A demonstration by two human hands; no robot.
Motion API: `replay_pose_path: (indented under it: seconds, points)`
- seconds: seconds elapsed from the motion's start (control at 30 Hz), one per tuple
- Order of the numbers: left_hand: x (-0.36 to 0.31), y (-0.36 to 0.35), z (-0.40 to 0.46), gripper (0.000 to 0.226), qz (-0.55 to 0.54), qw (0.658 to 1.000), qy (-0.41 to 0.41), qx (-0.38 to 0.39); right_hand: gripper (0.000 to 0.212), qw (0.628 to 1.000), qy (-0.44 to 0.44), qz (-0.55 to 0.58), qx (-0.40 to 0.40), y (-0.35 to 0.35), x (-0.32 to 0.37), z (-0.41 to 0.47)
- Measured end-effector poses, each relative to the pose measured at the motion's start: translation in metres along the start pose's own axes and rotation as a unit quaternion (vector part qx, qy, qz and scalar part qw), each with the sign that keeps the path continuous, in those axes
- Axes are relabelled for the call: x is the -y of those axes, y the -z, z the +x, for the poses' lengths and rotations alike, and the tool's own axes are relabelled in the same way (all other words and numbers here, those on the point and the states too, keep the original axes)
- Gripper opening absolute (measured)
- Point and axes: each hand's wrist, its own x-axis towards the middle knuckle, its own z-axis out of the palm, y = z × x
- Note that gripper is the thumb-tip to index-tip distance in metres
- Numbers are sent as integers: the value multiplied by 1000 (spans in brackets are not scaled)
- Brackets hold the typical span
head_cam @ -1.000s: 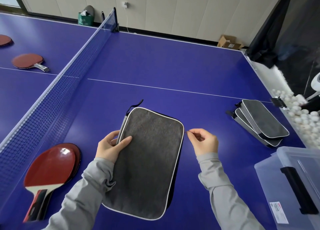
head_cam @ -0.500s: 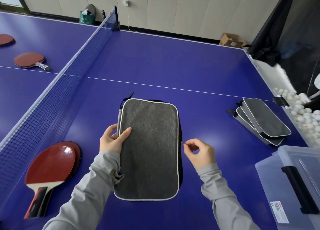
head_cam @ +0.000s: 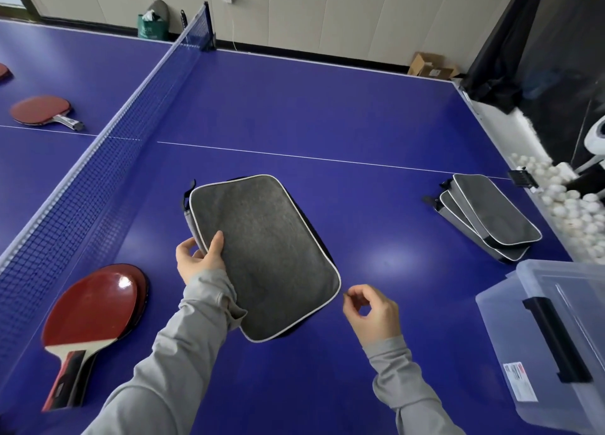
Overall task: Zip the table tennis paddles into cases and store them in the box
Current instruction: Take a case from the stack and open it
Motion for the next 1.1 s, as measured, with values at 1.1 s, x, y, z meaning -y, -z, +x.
replay_pose_path:
  seconds: [1.1]
  points:
    - [37,-30,-24,40,-39,989,71,-126,11,989,-66,130,21,-38,39,-67]
